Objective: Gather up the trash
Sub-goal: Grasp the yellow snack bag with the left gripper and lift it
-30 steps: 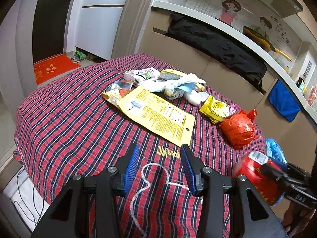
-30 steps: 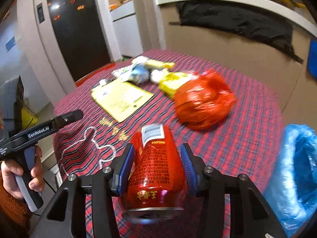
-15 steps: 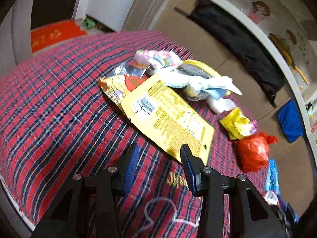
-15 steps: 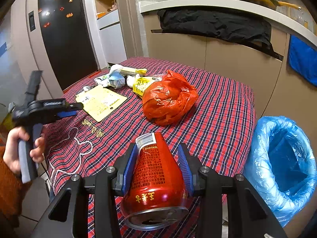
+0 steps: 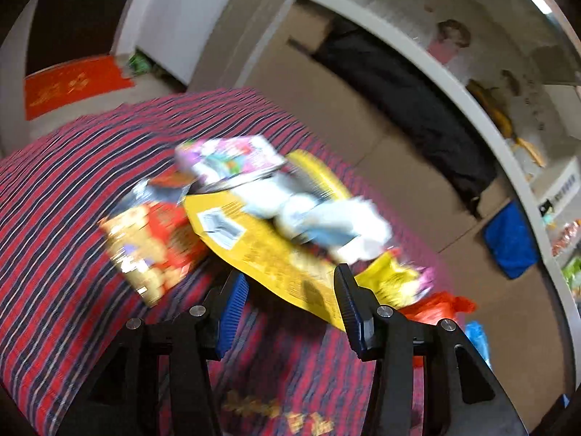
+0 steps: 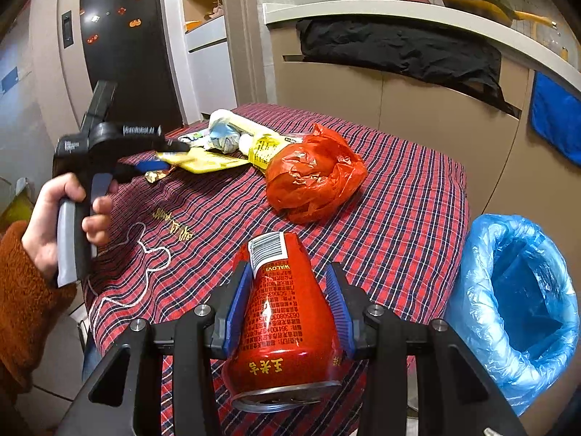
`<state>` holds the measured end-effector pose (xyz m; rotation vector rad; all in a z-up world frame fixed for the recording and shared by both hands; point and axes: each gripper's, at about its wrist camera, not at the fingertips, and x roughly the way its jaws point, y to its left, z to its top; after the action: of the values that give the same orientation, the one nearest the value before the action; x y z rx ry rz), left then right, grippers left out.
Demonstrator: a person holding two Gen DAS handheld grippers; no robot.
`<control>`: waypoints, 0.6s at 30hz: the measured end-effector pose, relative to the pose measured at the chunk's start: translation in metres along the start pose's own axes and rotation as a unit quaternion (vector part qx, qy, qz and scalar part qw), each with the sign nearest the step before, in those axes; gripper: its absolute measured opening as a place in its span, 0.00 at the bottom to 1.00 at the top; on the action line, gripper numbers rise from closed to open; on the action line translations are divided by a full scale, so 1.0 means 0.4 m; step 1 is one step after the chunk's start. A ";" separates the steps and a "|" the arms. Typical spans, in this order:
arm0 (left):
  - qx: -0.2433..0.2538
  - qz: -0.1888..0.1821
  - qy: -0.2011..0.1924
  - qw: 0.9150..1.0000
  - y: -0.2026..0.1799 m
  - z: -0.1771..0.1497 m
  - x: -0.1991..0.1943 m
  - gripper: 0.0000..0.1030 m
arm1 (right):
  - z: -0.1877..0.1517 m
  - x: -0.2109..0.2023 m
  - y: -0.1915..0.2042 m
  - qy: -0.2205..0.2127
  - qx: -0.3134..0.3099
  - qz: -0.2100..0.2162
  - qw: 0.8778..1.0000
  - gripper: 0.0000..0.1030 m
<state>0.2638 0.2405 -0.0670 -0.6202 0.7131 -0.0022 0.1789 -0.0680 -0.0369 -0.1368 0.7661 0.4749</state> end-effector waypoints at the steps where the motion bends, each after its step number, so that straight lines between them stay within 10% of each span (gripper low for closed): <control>1: -0.001 -0.001 -0.002 1.000 -0.006 0.004 0.009 0.47 | -0.001 -0.001 0.000 0.000 0.000 0.000 1.000 0.38; 9: -0.034 0.048 0.007 0.998 0.017 0.037 0.100 0.11 | -0.015 -0.004 -0.009 0.011 0.006 0.002 1.000 0.40; 18: 0.133 0.054 -0.033 0.989 -0.059 -0.066 -0.068 0.03 | -0.033 0.000 0.014 0.037 -0.037 0.006 0.999 0.44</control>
<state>0.2318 0.2125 -0.0534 -0.3251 0.6688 0.0228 0.1679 -0.0669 -0.0460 -0.2195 0.8228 0.5122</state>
